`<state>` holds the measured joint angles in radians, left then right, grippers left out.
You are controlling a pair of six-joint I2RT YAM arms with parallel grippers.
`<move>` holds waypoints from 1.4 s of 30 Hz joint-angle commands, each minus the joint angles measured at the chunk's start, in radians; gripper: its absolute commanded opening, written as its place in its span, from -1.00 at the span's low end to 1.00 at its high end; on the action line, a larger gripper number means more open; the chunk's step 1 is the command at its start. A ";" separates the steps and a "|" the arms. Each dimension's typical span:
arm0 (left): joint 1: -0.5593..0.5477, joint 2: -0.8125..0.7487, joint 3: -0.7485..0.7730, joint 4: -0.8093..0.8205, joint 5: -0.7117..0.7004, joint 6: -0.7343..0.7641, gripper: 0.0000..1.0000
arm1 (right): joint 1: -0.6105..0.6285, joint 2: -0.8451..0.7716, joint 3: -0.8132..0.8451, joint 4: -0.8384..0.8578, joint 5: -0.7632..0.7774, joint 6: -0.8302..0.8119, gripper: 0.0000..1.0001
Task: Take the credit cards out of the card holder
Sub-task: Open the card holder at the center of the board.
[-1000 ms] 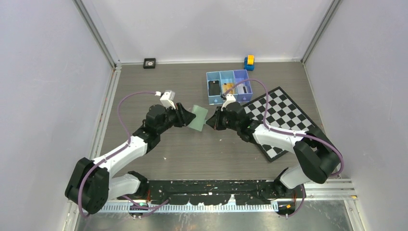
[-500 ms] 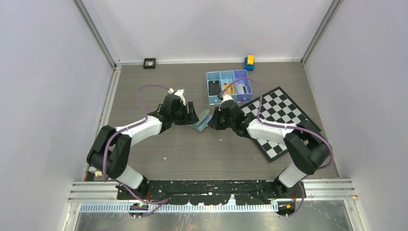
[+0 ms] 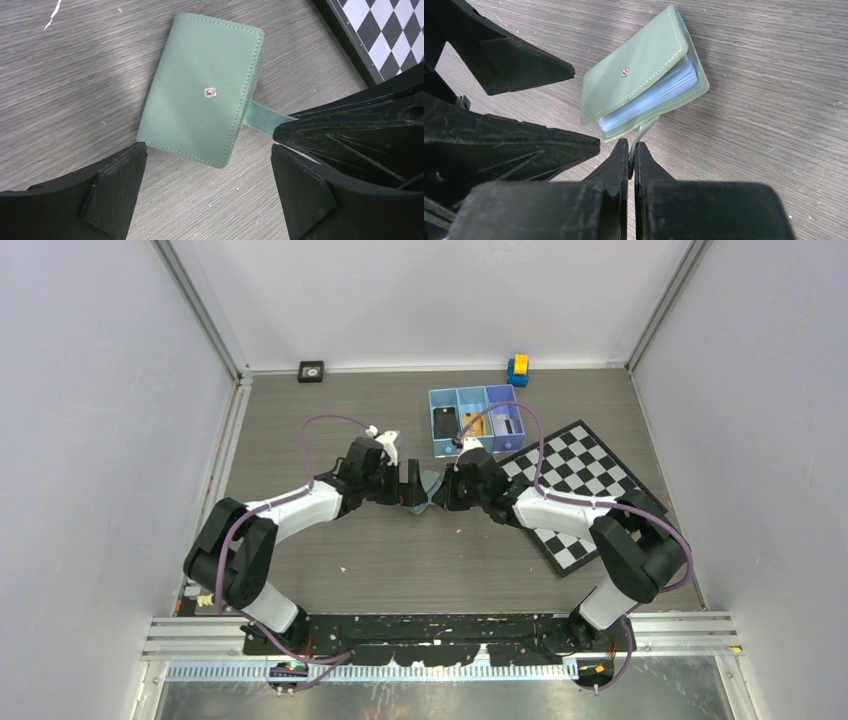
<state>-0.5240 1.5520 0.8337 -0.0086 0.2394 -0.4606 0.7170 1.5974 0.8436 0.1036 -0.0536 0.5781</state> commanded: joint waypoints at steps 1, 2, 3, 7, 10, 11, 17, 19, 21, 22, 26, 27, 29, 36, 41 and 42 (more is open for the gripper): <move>-0.013 0.024 0.064 0.013 0.013 0.053 0.90 | -0.001 -0.048 0.019 0.043 -0.011 -0.010 -0.99; -0.015 0.038 0.078 0.011 0.014 0.057 0.88 | -0.002 -0.050 0.018 0.044 -0.012 -0.009 -0.99; -0.016 0.052 0.089 -0.014 0.014 0.062 0.87 | -0.001 -0.051 0.017 0.044 -0.012 -0.010 -0.99; -0.029 0.121 0.151 -0.091 0.003 0.080 0.83 | -0.001 -0.053 0.018 0.042 -0.012 -0.007 -0.99; -0.029 0.162 0.195 -0.157 -0.033 0.083 0.71 | -0.001 -0.056 0.015 0.041 -0.005 -0.005 -0.99; -0.030 0.170 0.205 -0.173 -0.048 0.084 0.67 | -0.001 -0.058 0.016 0.039 -0.003 -0.005 -0.99; -0.025 0.143 0.193 -0.169 -0.069 0.069 0.19 | -0.004 -0.062 0.017 0.025 0.021 -0.003 -0.99; -0.011 0.119 0.168 -0.143 -0.050 0.056 -0.08 | -0.006 -0.062 0.018 0.015 0.039 -0.001 -0.99; 0.001 0.098 0.150 -0.119 -0.030 0.048 -0.43 | -0.016 -0.061 0.016 0.012 0.043 0.010 -0.99; 0.005 0.095 0.145 -0.116 -0.024 0.043 -0.55 | -0.021 -0.062 0.013 0.014 0.042 0.014 -0.99; 0.019 0.103 0.146 -0.115 -0.004 0.028 -0.83 | -0.047 -0.059 0.006 0.011 0.044 0.033 -0.99; 0.023 0.106 0.146 -0.118 -0.003 0.024 -0.85 | -0.055 -0.056 0.007 0.006 0.043 0.042 -0.99; 0.032 0.107 0.143 -0.119 0.003 0.014 -0.88 | -0.074 -0.048 0.010 -0.003 0.039 0.054 -0.99; 0.064 0.112 0.126 -0.111 0.036 -0.028 -0.94 | -0.126 -0.035 0.016 -0.040 0.050 0.077 -0.99; 0.093 0.125 0.095 -0.030 0.156 -0.089 -0.93 | -0.147 -0.039 0.015 -0.060 0.090 0.084 -0.90; 0.099 0.127 0.085 -0.005 0.187 -0.106 -0.93 | -0.149 -0.038 0.015 -0.060 0.083 0.085 -0.74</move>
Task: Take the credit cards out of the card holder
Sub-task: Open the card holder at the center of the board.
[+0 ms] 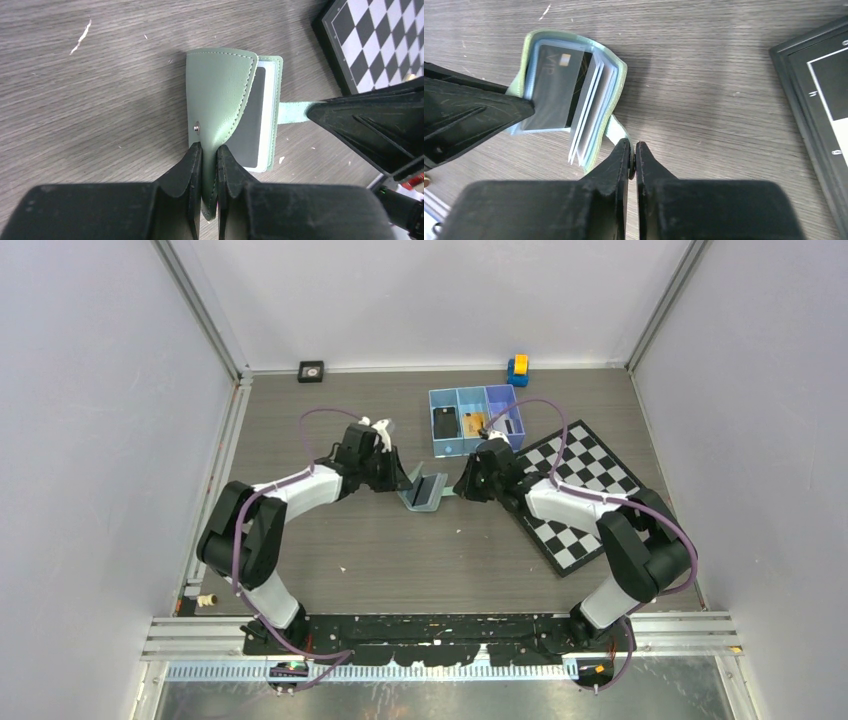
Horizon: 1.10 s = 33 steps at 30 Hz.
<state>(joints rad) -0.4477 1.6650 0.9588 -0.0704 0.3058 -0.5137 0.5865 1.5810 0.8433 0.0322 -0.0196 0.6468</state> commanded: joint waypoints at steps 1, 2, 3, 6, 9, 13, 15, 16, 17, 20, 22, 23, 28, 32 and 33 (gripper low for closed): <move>0.027 0.015 -0.049 0.079 0.147 -0.066 -0.93 | -0.019 -0.020 0.015 0.016 0.038 0.018 -0.42; 0.031 0.016 -0.055 0.101 0.167 -0.079 -0.93 | -0.020 -0.019 0.012 0.024 0.034 0.020 -0.21; 0.035 0.018 -0.060 0.116 0.185 -0.091 -0.93 | -0.020 -0.019 0.008 0.037 0.004 0.023 -0.01; 0.044 0.026 -0.078 0.169 0.231 -0.127 -0.93 | -0.019 -0.023 -0.004 0.065 -0.037 0.031 0.33; 0.047 0.040 -0.086 0.207 0.269 -0.157 -0.94 | -0.019 -0.030 -0.006 0.072 -0.053 0.030 0.38; 0.047 0.045 -0.092 0.239 0.296 -0.175 -0.90 | -0.016 -0.049 -0.022 0.104 -0.077 0.025 0.34; 0.047 0.040 -0.093 0.236 0.295 -0.174 -0.86 | -0.014 -0.067 -0.033 0.124 -0.087 0.020 0.32; 0.047 0.039 -0.095 0.235 0.292 -0.173 -0.81 | -0.013 -0.072 -0.037 0.137 -0.102 0.020 0.29; 0.047 0.037 -0.094 0.235 0.291 -0.172 -0.79 | -0.014 -0.071 -0.041 0.154 -0.123 0.021 0.23; 0.047 0.040 -0.092 0.231 0.291 -0.172 -0.72 | -0.012 -0.033 -0.026 0.175 -0.183 0.032 -0.01; 0.047 0.039 -0.093 0.230 0.294 -0.172 -0.61 | -0.011 0.019 -0.002 0.160 -0.196 0.037 -0.15; 0.047 0.040 -0.092 0.230 0.295 -0.172 -0.55 | -0.012 0.041 0.010 0.154 -0.205 0.040 -0.20; 0.047 0.033 -0.092 0.223 0.292 -0.167 -0.30 | -0.011 0.135 0.089 0.073 -0.221 0.031 -0.35; 0.047 0.030 -0.086 0.202 0.283 -0.156 -0.33 | -0.012 0.168 0.108 0.055 -0.221 0.029 -0.42; 0.047 0.028 -0.086 0.200 0.282 -0.154 -0.35 | -0.011 0.171 0.114 0.041 -0.214 0.026 -0.43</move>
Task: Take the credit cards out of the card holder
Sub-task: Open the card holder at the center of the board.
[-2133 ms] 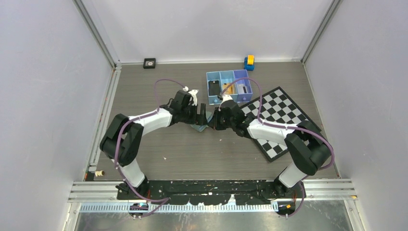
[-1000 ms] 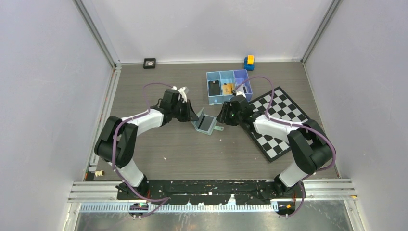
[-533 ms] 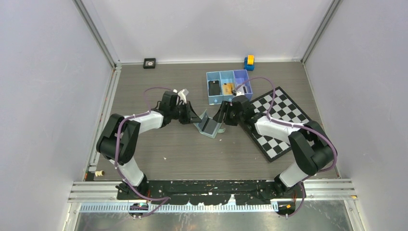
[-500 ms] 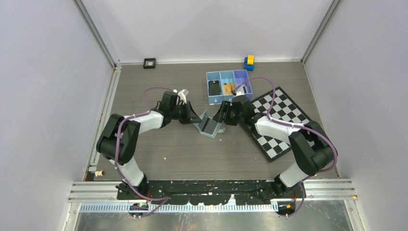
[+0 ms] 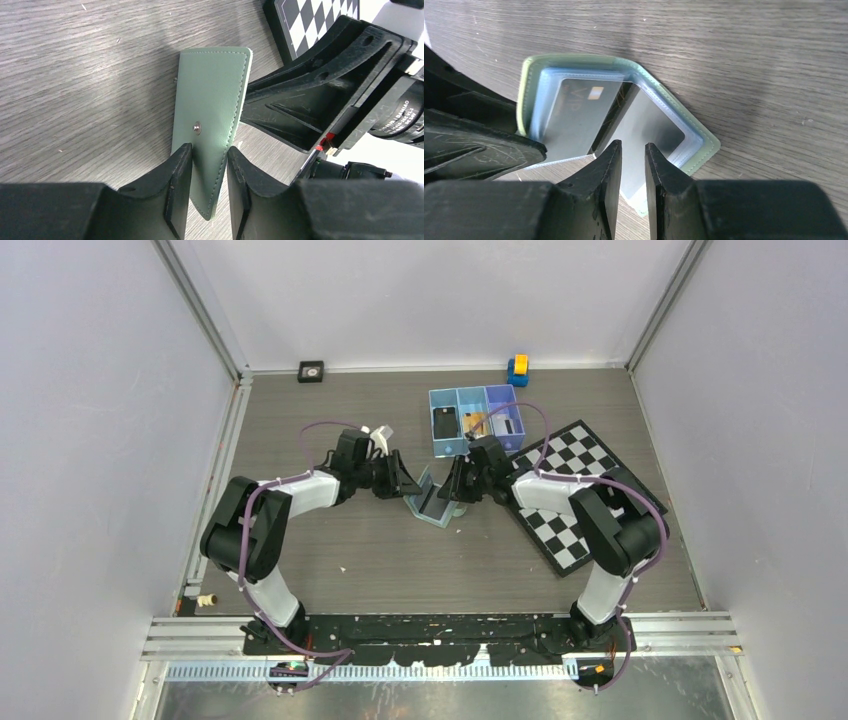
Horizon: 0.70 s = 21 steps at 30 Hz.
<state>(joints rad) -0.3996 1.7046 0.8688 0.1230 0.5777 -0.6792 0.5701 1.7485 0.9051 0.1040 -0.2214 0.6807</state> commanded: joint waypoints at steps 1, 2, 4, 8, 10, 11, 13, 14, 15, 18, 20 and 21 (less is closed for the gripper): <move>-0.001 -0.013 0.004 0.007 0.011 0.012 -0.38 | 0.005 0.008 0.058 -0.044 -0.003 -0.010 -0.44; -0.002 -0.014 0.004 0.009 0.017 0.011 -0.39 | 0.004 0.010 0.062 -0.053 0.006 -0.010 -0.45; -0.001 -0.017 0.001 0.022 0.036 0.005 -0.36 | 0.005 0.017 0.071 -0.071 0.018 -0.012 -0.47; -0.006 -0.018 0.001 0.034 0.059 0.005 -0.21 | 0.005 0.040 0.088 -0.092 0.020 -0.014 -0.48; -0.009 -0.011 0.006 0.029 0.058 0.009 -0.21 | 0.005 0.048 0.093 -0.097 0.020 -0.013 -0.50; -0.010 -0.006 0.010 0.022 0.058 0.012 -0.25 | 0.004 0.050 0.096 -0.098 0.020 -0.014 -0.51; -0.010 0.005 0.021 0.006 0.056 0.017 -0.43 | 0.005 0.051 0.095 -0.098 0.018 -0.014 -0.53; -0.011 0.011 0.026 -0.001 0.055 0.020 -0.52 | 0.005 0.051 0.095 -0.098 0.017 -0.013 -0.53; -0.011 0.015 0.029 -0.007 0.052 0.023 -0.58 | 0.004 0.050 0.095 -0.098 0.017 -0.014 -0.53; -0.016 0.020 0.038 -0.025 0.048 0.032 -0.65 | 0.005 0.050 0.095 -0.097 0.016 -0.014 -0.54; -0.019 0.022 0.038 -0.011 0.068 0.022 -0.52 | 0.004 0.053 0.097 -0.098 0.015 -0.014 -0.53; -0.020 0.023 0.036 0.005 0.084 0.015 -0.42 | 0.004 0.055 0.098 -0.097 0.013 -0.015 -0.53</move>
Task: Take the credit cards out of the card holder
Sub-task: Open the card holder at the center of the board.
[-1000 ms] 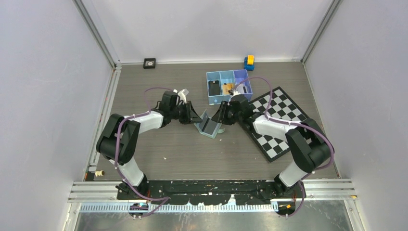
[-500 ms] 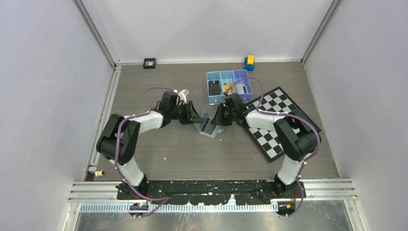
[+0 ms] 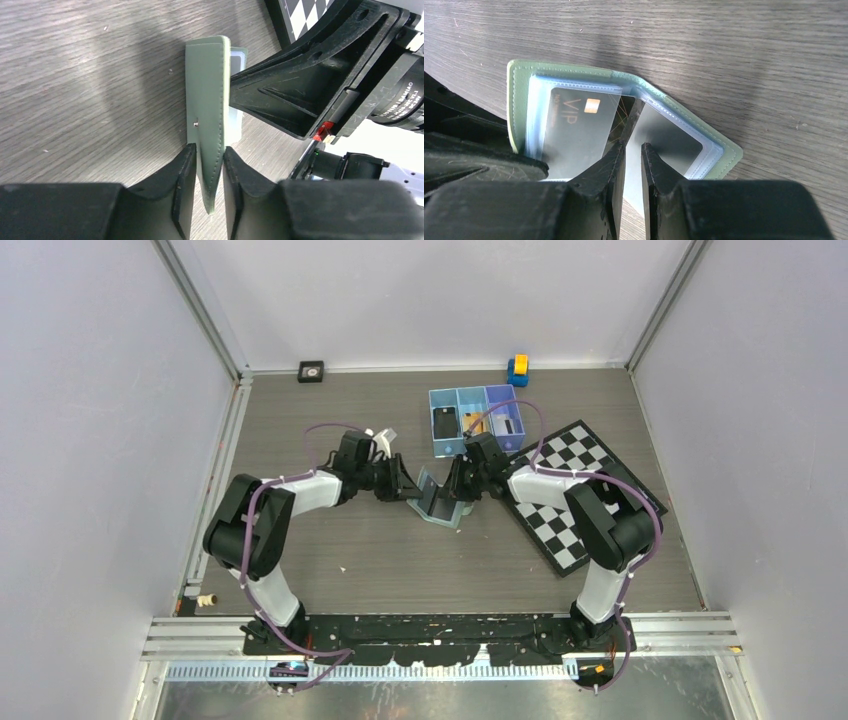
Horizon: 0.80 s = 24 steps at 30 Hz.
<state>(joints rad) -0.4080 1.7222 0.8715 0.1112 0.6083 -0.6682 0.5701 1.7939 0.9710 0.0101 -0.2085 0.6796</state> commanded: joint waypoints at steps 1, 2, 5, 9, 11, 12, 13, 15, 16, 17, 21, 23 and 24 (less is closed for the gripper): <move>-0.012 0.005 0.029 0.035 0.068 -0.004 -0.33 | 0.005 0.011 0.032 -0.004 0.000 -0.012 -0.53; -0.014 0.002 0.024 0.052 0.077 -0.009 -0.29 | 0.004 0.013 0.034 -0.004 -0.001 -0.012 -0.53; -0.015 -0.009 0.019 0.063 0.085 -0.010 -0.28 | 0.004 0.019 0.039 -0.003 -0.002 -0.013 -0.53; -0.015 -0.011 0.014 0.088 0.103 -0.018 -0.37 | 0.004 0.027 0.044 -0.039 0.002 -0.012 -0.53; -0.015 -0.007 0.014 0.097 0.113 -0.021 -0.49 | 0.004 0.028 0.046 -0.044 0.006 -0.012 -0.53; -0.015 -0.003 0.014 0.105 0.118 -0.025 -0.55 | 0.005 0.029 0.047 -0.044 0.005 -0.012 -0.53; -0.017 0.001 0.014 0.110 0.123 -0.028 -0.56 | 0.005 0.031 0.048 -0.046 0.005 -0.013 -0.53; -0.018 0.006 0.015 0.119 0.133 -0.033 -0.52 | 0.005 0.033 0.050 -0.049 0.006 -0.014 -0.53; -0.020 0.006 0.015 0.124 0.141 -0.036 -0.47 | 0.005 0.034 0.051 -0.052 0.006 -0.014 -0.53; -0.021 0.008 0.016 0.130 0.145 -0.039 -0.40 | 0.005 0.037 0.053 -0.055 0.006 -0.014 -0.52; -0.026 0.007 0.018 0.129 0.144 -0.035 -0.32 | 0.005 0.046 0.060 -0.064 0.005 -0.012 -0.52; -0.026 0.007 0.020 0.123 0.142 -0.032 -0.32 | 0.005 0.048 0.060 -0.064 0.002 -0.011 -0.52; -0.026 0.010 0.021 0.119 0.139 -0.029 -0.33 | 0.005 0.048 0.060 -0.064 0.001 -0.011 -0.52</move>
<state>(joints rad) -0.4309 1.7306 0.8730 0.1913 0.7200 -0.7002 0.5701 1.8194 1.0084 -0.0277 -0.2115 0.6800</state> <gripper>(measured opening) 0.340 0.239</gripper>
